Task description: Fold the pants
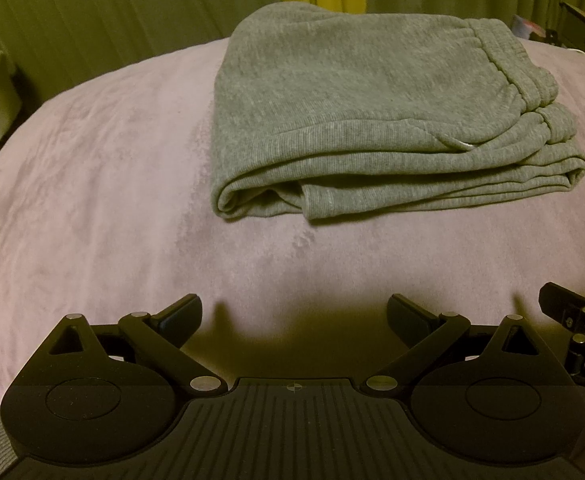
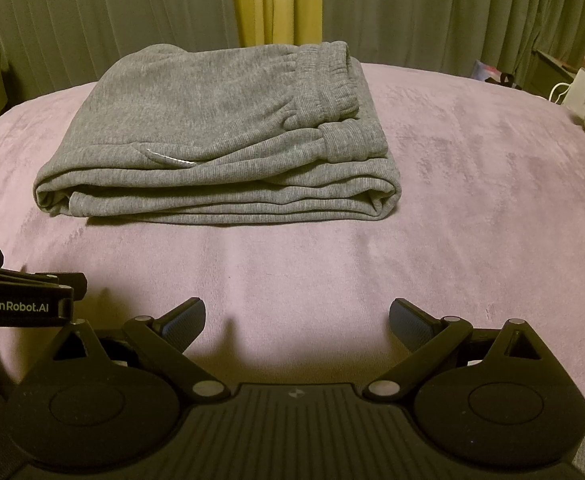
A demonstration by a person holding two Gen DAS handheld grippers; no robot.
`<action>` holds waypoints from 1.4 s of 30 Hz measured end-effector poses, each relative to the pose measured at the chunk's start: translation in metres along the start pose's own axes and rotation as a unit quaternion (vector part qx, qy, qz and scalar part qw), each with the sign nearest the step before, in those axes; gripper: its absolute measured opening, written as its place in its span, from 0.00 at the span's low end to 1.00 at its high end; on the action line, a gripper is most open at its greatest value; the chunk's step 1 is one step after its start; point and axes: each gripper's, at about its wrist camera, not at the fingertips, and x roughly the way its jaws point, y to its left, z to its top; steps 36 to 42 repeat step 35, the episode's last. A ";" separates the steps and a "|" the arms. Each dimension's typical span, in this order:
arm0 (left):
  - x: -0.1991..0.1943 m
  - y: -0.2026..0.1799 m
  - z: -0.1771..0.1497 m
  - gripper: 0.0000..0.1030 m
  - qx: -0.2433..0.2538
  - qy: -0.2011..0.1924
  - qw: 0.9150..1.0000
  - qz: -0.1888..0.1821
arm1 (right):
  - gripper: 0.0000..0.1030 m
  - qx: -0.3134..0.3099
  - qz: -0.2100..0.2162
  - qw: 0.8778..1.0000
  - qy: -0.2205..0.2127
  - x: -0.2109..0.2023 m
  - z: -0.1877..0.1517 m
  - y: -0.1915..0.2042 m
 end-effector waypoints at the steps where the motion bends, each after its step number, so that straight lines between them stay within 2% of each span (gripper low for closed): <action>1: 0.000 0.000 0.000 0.99 0.000 0.000 1.000 0.000 | 0.96 -0.001 0.000 1.000 0.000 0.000 0.000 0.000; 27: -0.001 -0.002 0.000 0.99 0.006 -0.004 1.000 0.003 | 0.96 -0.007 -0.001 1.000 0.001 0.000 -0.001 0.001; 34: -0.009 -0.007 -0.001 0.99 0.029 -0.032 0.999 0.018 | 0.96 -0.008 -0.002 1.000 0.001 0.000 -0.001 0.000; 42: -0.009 -0.007 -0.001 0.99 0.033 -0.032 0.999 0.016 | 0.96 -0.008 -0.001 1.000 0.001 0.000 -0.001 0.000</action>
